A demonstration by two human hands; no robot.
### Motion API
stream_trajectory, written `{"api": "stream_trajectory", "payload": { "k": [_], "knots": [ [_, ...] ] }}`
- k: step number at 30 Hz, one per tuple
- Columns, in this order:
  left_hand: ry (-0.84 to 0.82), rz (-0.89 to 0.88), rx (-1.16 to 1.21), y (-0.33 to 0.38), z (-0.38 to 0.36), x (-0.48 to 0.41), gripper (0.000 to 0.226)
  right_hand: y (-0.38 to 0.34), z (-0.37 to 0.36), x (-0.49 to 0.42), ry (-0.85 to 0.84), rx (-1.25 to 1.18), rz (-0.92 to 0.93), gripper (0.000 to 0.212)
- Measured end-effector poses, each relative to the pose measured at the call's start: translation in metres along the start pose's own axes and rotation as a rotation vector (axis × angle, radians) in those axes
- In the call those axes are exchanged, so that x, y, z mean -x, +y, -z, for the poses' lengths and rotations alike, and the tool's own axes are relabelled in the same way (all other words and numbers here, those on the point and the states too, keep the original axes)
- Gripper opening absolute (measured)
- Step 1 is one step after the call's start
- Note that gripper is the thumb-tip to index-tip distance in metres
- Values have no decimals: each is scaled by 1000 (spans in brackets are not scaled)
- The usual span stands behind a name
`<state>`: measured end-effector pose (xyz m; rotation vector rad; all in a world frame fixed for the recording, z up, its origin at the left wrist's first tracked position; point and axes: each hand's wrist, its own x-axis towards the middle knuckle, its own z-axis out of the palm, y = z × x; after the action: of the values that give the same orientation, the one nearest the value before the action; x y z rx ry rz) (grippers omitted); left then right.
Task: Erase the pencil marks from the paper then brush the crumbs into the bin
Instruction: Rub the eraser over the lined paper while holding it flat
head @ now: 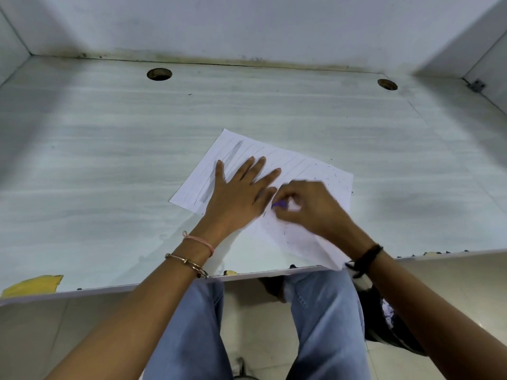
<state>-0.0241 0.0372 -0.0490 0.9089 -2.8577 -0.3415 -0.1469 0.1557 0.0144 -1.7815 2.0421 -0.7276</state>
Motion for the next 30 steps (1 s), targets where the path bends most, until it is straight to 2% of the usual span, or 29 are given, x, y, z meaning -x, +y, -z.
{"api": "stream_trajectory", "payload": {
  "k": [3,8,12,14,19,25,30],
  "knots": [
    [12,-1,10,-1,0,0,54,1,0,-4,71,20,-27,5],
    [4,-16,2,-2,0,1,50,-22,-11,26,-182,-14,94,5],
    [-1,3,1,-1,1,0,51,5,3,-6,29,35,17,3],
    [4,9,7,0,2,0,51,5,2,-6,54,56,12,3],
    [9,-5,16,-1,2,1,49,-18,-9,25,-202,-31,107,6],
    [-2,18,-2,1,3,0,49,10,1,-14,95,25,-56,4],
    [5,-9,5,-1,2,1,49,-18,-17,21,-110,-34,59,6]
  ]
}}
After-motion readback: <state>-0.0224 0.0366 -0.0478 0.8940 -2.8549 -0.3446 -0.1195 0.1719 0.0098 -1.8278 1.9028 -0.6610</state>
